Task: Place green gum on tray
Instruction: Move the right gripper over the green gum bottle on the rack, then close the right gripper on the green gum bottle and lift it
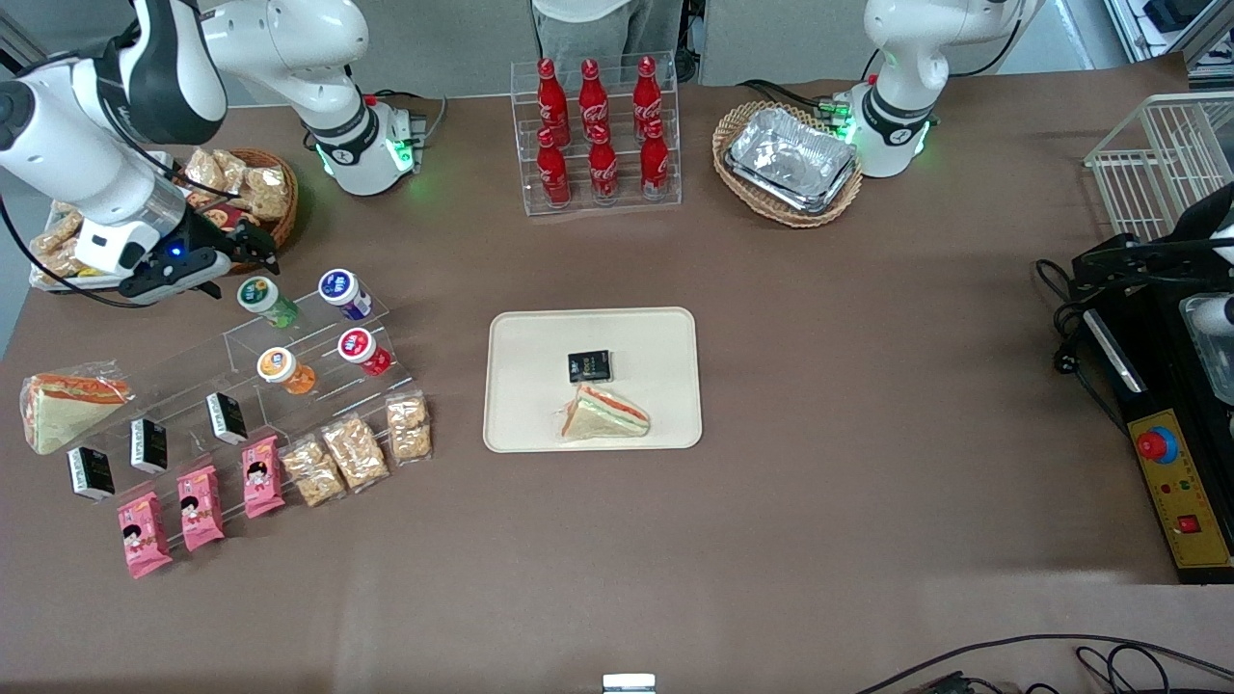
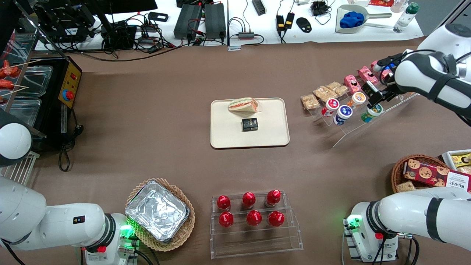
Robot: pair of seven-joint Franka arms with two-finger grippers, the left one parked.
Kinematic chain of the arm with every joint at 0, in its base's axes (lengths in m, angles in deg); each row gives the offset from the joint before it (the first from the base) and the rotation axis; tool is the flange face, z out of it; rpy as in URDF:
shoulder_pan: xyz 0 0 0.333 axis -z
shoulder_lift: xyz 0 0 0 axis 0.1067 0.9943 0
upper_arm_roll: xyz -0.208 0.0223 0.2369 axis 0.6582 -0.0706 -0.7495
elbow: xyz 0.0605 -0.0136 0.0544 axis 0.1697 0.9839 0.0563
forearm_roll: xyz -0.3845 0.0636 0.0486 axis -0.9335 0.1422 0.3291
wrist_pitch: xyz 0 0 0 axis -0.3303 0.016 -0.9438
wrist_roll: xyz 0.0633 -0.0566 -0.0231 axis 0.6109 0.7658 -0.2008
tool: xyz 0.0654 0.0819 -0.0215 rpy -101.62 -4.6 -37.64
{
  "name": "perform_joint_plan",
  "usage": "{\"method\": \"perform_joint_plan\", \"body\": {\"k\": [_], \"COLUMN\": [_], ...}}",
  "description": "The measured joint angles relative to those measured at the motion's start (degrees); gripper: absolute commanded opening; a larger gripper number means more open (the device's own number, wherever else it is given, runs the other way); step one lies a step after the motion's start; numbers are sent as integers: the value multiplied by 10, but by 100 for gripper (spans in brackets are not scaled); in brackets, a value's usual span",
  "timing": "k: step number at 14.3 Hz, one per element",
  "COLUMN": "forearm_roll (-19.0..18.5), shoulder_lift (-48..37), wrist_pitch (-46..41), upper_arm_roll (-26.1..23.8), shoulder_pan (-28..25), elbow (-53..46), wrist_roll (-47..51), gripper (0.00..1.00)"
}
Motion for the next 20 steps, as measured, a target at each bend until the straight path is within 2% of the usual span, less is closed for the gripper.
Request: {"method": "perform_joint_plan", "body": {"k": [4,6,7,9,11,18,20], "forearm_roll": [0,0,0,0,0,0,0], "shoulder_lift": [8,12,16,24,28,28,29], "wrist_pitch": [49,71,81,91,93,94,67], "upper_arm_roll": [0,0,0,0,0,0,0], "shoulder_pan": [9,9,9,9,9,9,9], "elbow": [34,49,54,57,57,52,23], "wrist_roll": [0,0,0,0,0,2,2], "gripper": [100,92,80,43,18,17,17]}}
